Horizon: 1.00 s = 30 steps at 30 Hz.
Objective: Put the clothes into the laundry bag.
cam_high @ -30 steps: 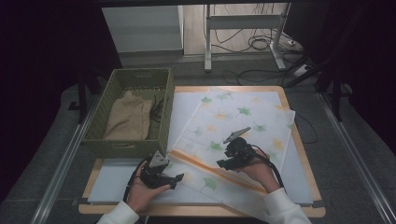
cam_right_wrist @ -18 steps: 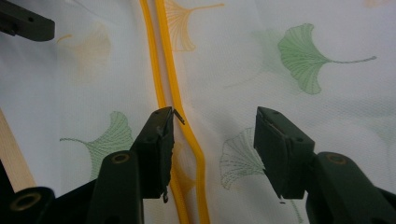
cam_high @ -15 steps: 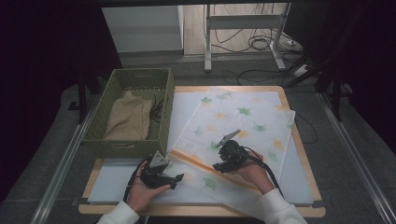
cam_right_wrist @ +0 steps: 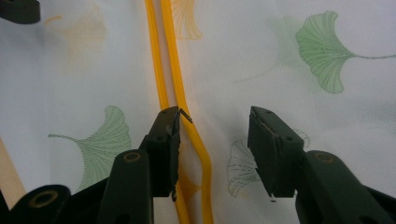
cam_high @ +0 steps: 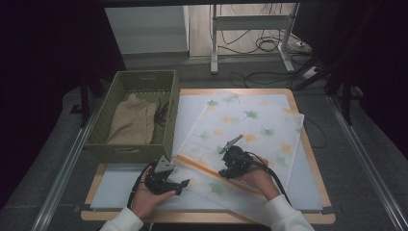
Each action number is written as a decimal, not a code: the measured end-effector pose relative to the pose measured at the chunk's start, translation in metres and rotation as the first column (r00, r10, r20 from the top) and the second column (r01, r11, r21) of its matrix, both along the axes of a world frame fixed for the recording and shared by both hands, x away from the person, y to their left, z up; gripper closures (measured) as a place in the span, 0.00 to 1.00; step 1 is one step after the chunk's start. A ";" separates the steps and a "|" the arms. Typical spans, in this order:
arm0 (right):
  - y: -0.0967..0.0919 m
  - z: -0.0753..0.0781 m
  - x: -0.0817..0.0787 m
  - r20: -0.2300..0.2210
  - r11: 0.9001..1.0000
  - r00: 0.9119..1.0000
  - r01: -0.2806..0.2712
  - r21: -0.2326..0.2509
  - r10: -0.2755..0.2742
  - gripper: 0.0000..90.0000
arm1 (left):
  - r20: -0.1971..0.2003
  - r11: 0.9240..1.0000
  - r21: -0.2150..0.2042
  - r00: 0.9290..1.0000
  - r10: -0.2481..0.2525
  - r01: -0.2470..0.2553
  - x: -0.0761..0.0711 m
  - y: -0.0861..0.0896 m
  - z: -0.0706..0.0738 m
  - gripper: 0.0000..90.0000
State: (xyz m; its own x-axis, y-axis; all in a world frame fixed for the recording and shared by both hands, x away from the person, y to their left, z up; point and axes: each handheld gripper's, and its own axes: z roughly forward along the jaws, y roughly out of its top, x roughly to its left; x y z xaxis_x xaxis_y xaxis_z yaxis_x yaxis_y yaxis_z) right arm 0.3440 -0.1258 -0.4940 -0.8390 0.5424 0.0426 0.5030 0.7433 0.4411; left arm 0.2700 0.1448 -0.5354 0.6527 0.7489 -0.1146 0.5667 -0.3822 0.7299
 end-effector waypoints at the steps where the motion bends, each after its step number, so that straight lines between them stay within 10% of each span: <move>1: 0.000 -0.001 0.000 -0.005 1.000 1.000 0.004 -0.002 -0.004 0.60 | -0.001 1.000 -0.001 1.000 0.001 -0.001 0.000 0.000 0.000 0.21; 30: -0.005 0.000 0.006 -0.014 0.999 0.999 0.040 -0.020 -0.040 0.94 | -0.001 1.000 -0.009 1.000 -0.001 0.001 0.000 0.001 0.001 0.21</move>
State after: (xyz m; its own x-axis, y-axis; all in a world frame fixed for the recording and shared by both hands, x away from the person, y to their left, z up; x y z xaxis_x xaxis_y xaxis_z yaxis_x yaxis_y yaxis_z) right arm 0.3497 -0.1311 -0.4942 -0.8160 0.5764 0.0435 0.5386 0.7308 0.4193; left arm 0.2698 0.1458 -0.5345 0.6537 0.7470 -0.1214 0.5666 -0.3767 0.7328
